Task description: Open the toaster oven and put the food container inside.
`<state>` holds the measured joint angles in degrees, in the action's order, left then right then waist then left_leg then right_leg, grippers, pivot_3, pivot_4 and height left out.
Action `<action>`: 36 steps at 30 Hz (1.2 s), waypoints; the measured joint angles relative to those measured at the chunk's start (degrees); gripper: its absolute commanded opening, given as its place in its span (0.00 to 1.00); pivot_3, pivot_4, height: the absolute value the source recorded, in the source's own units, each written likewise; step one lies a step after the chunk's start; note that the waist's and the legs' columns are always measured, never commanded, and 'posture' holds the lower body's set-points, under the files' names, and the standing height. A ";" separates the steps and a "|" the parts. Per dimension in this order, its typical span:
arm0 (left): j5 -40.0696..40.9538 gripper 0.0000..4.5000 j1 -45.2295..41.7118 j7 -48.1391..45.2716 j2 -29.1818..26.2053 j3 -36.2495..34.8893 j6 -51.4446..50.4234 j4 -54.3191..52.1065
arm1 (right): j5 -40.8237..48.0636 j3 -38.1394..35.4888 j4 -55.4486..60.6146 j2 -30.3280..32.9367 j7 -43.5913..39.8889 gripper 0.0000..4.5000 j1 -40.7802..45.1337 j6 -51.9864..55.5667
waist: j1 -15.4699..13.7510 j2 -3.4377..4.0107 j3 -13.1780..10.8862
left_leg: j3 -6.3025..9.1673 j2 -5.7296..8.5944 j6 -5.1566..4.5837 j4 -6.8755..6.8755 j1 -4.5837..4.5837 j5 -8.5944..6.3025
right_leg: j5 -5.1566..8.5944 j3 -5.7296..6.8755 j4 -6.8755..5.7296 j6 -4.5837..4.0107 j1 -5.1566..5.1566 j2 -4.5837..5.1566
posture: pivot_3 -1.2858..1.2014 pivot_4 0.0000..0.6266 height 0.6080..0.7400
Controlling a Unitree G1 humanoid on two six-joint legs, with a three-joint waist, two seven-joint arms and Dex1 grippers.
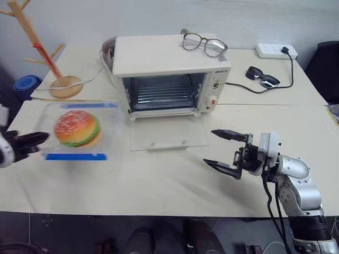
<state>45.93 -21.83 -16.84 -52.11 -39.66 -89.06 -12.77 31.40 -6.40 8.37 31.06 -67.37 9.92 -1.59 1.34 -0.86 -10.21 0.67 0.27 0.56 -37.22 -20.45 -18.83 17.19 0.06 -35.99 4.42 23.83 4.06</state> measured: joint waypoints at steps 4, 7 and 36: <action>-0.19 0.06 -6.93 10.77 14.78 5.39 -3.61 -6.96 | -0.02 -1.65 -0.37 0.24 0.06 1.00 -2.55 -1.94 | 0.17 -0.01 0.00 | -0.10 -0.04 0.20 -0.06 0.07 0.11 | -0.05 -0.10 -0.09 0.08 -0.05 -0.18 | 0.52 0.24 1.00; -0.06 0.06 -10.07 17.17 24.31 9.28 -4.08 -8.97 | -0.05 -1.86 -0.51 0.24 0.06 1.00 -3.15 -2.79 | -0.05 -0.12 -0.05 | -0.05 -0.05 0.38 -0.24 0.00 0.21 | -0.10 -0.11 -0.10 0.17 -0.07 -0.26 | 0.52 0.24 1.00; -5.91 0.58 -18.98 14.39 30.91 9.06 -0.80 -8.97 | 1.98 -1.88 7.70 1.92 5.88 1.00 -6.39 3.32 | -0.95 -0.15 -0.08 | -0.24 -0.16 0.65 -0.23 0.14 0.32 | -0.10 -0.32 -0.08 0.18 -0.09 -0.54 | 0.52 0.24 1.00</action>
<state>40.03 -40.81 -2.45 -21.21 -30.60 -89.86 -21.74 33.38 -8.28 16.07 32.98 -61.49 3.53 1.73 0.39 -1.01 -10.28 0.43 0.11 1.21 -37.46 -20.31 -18.51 17.09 -0.26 -36.07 4.60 23.73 3.52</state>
